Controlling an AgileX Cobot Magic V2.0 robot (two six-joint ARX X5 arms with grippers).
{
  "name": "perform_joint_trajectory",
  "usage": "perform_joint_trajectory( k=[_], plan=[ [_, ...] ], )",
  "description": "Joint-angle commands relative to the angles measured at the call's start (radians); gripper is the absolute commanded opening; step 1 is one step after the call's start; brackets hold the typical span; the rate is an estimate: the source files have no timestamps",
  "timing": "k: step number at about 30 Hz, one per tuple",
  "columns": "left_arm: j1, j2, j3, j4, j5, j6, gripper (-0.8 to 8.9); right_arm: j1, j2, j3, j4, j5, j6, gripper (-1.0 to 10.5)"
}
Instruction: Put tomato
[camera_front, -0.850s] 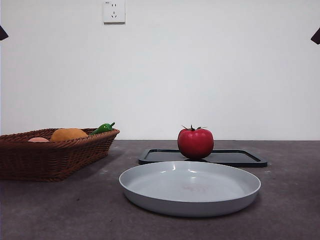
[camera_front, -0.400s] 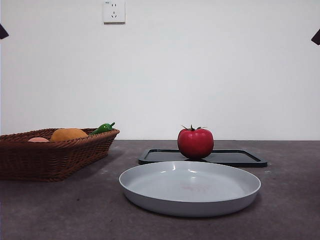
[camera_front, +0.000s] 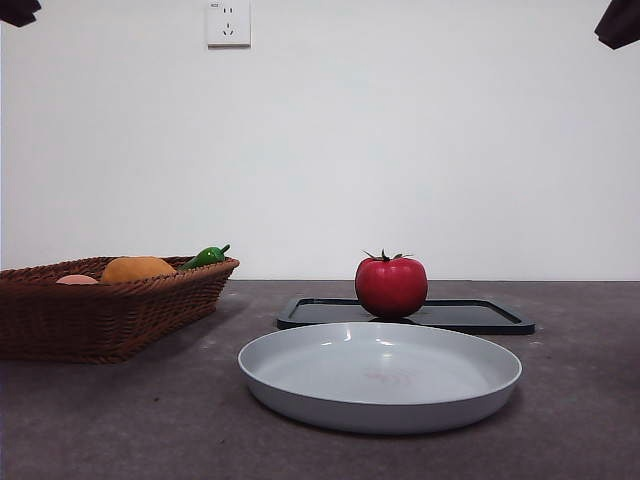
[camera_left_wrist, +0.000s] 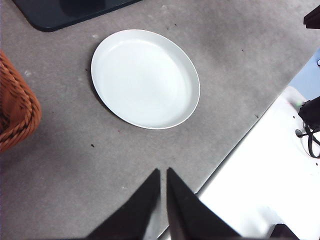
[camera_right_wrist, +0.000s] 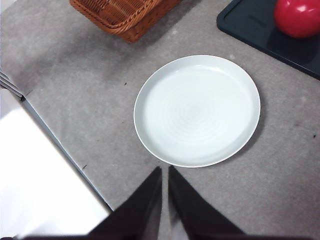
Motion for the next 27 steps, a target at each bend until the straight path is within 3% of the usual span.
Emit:
perform_joint_trajectory(
  k=[1, 24, 27],
  plan=[
    [-0.004, 0.004, 0.016, 0.01, 0.005, 0.008, 0.07, 0.007, 0.007, 0.006, 0.01, -0.001, 0.008, 0.1],
    [-0.004, -0.005, 0.016, 0.037, 0.004, 0.006, 0.07, 0.007, 0.007, 0.006, 0.017, -0.001, 0.006, 0.1],
    [0.006, -0.041, 0.014, 0.096, -0.023, 0.067, 0.08, 0.007, 0.007, 0.006, 0.017, -0.001, 0.006, 0.1]
  ],
)
